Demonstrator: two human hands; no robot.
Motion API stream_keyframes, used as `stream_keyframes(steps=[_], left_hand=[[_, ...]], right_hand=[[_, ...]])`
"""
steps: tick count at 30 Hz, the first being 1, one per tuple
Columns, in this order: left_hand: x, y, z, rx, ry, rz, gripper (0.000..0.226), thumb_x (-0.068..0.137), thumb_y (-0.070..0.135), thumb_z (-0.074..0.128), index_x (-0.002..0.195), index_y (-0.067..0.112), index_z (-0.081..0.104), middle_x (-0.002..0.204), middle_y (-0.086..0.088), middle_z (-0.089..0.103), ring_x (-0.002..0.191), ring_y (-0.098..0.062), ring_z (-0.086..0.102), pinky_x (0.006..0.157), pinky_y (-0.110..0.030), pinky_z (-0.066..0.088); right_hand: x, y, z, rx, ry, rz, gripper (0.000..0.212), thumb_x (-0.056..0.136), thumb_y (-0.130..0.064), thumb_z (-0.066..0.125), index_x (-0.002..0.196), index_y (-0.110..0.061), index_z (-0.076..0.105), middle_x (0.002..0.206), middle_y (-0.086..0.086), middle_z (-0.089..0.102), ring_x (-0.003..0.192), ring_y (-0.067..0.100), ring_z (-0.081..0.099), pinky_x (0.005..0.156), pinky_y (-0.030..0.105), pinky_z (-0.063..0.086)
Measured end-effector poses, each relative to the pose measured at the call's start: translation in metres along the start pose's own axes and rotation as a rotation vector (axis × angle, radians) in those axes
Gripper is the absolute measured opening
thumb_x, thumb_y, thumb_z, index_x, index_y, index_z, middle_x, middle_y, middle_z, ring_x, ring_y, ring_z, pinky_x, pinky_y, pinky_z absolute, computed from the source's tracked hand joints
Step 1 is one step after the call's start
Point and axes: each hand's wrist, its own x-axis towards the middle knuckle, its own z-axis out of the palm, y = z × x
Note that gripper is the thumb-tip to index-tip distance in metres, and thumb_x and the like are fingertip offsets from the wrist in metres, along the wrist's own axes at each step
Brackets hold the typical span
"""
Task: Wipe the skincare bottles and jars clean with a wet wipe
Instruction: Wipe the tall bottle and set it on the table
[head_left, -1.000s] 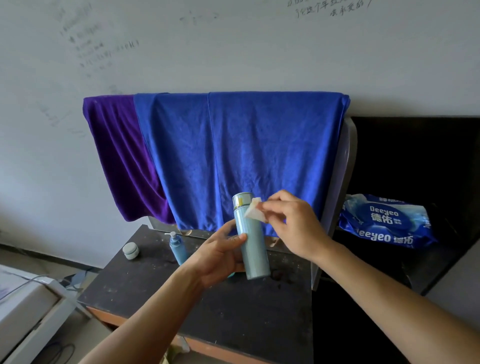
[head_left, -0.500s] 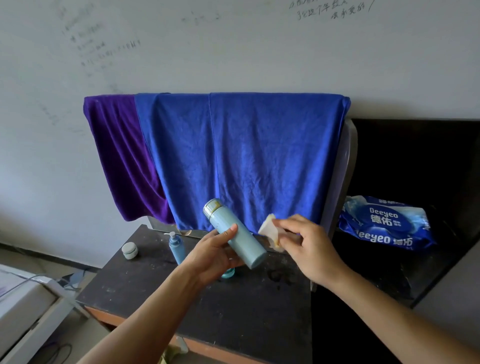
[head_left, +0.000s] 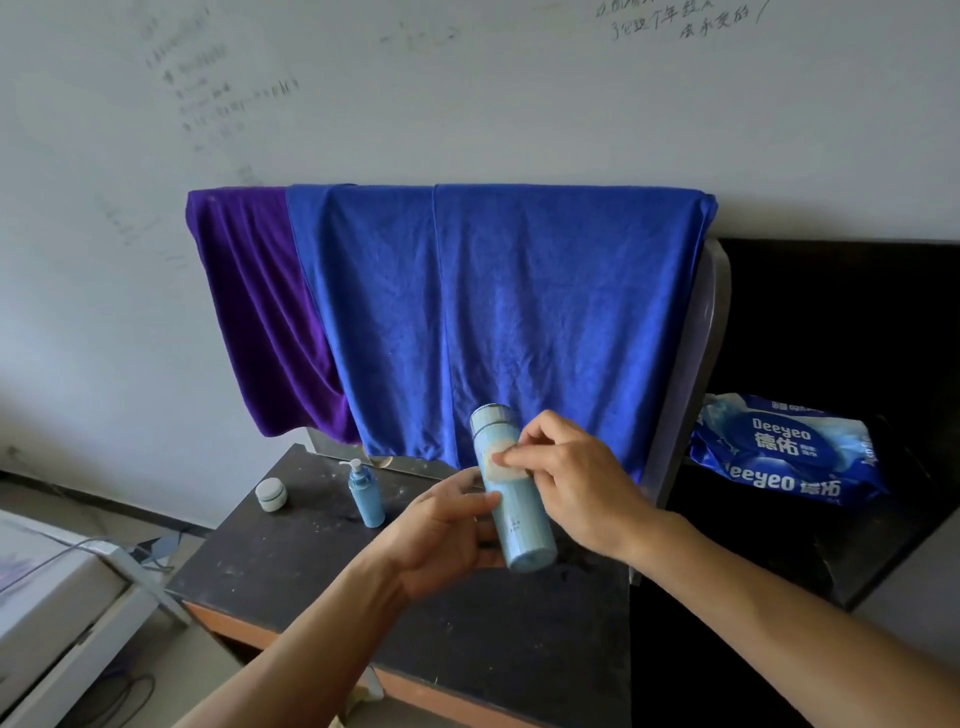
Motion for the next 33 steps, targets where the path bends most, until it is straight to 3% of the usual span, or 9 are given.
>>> stream_keyframes(steps=[3, 5, 9, 15, 19, 21, 23, 26, 33], left_hand=[[-0.001, 0.001, -0.014, -0.018, 0.018, 0.032, 0.056, 0.083, 0.009, 0.063, 0.135, 0.003, 0.043, 0.124, -0.026, 0.051, 0.108, -0.041, 0.050, 0.096, -0.063, 0.038], [-0.001, 0.004, -0.019, -0.051, 0.023, 0.044, 0.064, 0.077, 0.012, 0.070, 0.135, 0.004, 0.043, 0.126, -0.025, 0.049, 0.108, -0.040, 0.049, 0.100, -0.065, 0.033], [0.003, 0.010, -0.014, -0.071, 0.012, 0.061, 0.065, 0.076, 0.012, 0.069, 0.135, 0.004, 0.044, 0.121, -0.022, 0.055, 0.097, -0.033, 0.061, 0.086, -0.049, 0.048], [0.010, 0.019, -0.017, -0.120, 0.083, 0.153, 0.048, 0.077, 0.008, 0.065, 0.122, 0.002, 0.051, 0.105, -0.025, 0.065, 0.089, -0.035, 0.067, 0.074, -0.047, 0.056], [0.011, 0.008, -0.025, -0.040, 0.210, 0.089, 0.044, 0.073, 0.011, 0.071, 0.113, 0.000, 0.059, 0.115, -0.030, 0.059, 0.102, -0.042, 0.059, 0.100, -0.061, 0.038], [0.011, 0.003, -0.019, -0.062, 0.213, 0.075, 0.040, 0.072, 0.013, 0.072, 0.109, 0.004, 0.062, 0.110, -0.025, 0.063, 0.097, -0.039, 0.063, 0.096, -0.059, 0.043], [0.011, -0.001, -0.010, -0.073, 0.165, 0.056, 0.045, 0.076, 0.017, 0.069, 0.117, 0.003, 0.056, 0.108, -0.021, 0.065, 0.093, -0.035, 0.067, 0.080, -0.050, 0.054], [0.010, -0.005, -0.001, -0.066, 0.039, 0.032, 0.067, 0.075, 0.025, 0.076, 0.128, -0.004, 0.047, 0.115, -0.023, 0.059, 0.096, -0.033, 0.066, 0.075, -0.045, 0.055], [0.004, -0.002, -0.002, -0.019, -0.054, 0.045, 0.065, 0.082, 0.031, 0.071, 0.132, -0.001, 0.047, 0.123, -0.024, 0.052, 0.111, -0.036, 0.054, 0.097, -0.053, 0.044]], right_hand=[[-0.020, -0.004, -0.005, 0.119, -0.165, -0.047, 0.031, 0.085, -0.004, 0.058, 0.101, -0.026, 0.072, 0.091, -0.011, 0.054, 0.084, 0.006, 0.056, 0.076, 0.022, 0.046], [-0.019, -0.001, -0.015, 0.232, -0.158, 0.011, 0.029, 0.084, -0.003, 0.060, 0.100, -0.024, 0.073, 0.090, -0.012, 0.059, 0.079, 0.005, 0.059, 0.074, 0.019, 0.046], [0.004, 0.001, -0.017, 0.193, 0.105, 0.100, 0.031, 0.088, -0.003, 0.057, 0.108, -0.023, 0.069, 0.094, -0.009, 0.059, 0.075, 0.006, 0.057, 0.072, 0.021, 0.045], [-0.039, -0.012, 0.010, 0.141, 0.079, 0.025, 0.031, 0.090, -0.005, 0.057, 0.114, -0.023, 0.067, 0.090, -0.008, 0.051, 0.079, -0.001, 0.051, 0.077, 0.006, 0.038], [-0.050, 0.000, 0.002, 0.310, 0.027, 0.090, 0.028, 0.086, -0.003, 0.060, 0.103, -0.024, 0.071, 0.087, -0.008, 0.059, 0.079, 0.006, 0.061, 0.073, 0.022, 0.049], [-0.037, 0.005, -0.010, 0.315, 0.149, 0.119, 0.029, 0.086, -0.004, 0.061, 0.103, -0.026, 0.069, 0.085, -0.008, 0.060, 0.075, 0.006, 0.061, 0.071, 0.024, 0.050], [-0.016, 0.008, -0.019, 0.223, 0.252, 0.129, 0.026, 0.088, -0.009, 0.061, 0.106, -0.027, 0.067, 0.084, -0.007, 0.060, 0.076, 0.009, 0.060, 0.071, 0.029, 0.050], [0.016, 0.008, -0.022, 0.157, 0.222, 0.143, 0.026, 0.091, -0.013, 0.055, 0.112, -0.026, 0.065, 0.090, -0.001, 0.060, 0.086, 0.019, 0.059, 0.076, 0.042, 0.051], [0.016, -0.007, -0.005, 0.021, 0.069, 0.017, 0.036, 0.092, -0.006, 0.050, 0.116, -0.026, 0.065, 0.097, -0.004, 0.051, 0.089, 0.008, 0.047, 0.078, 0.027, 0.047]])
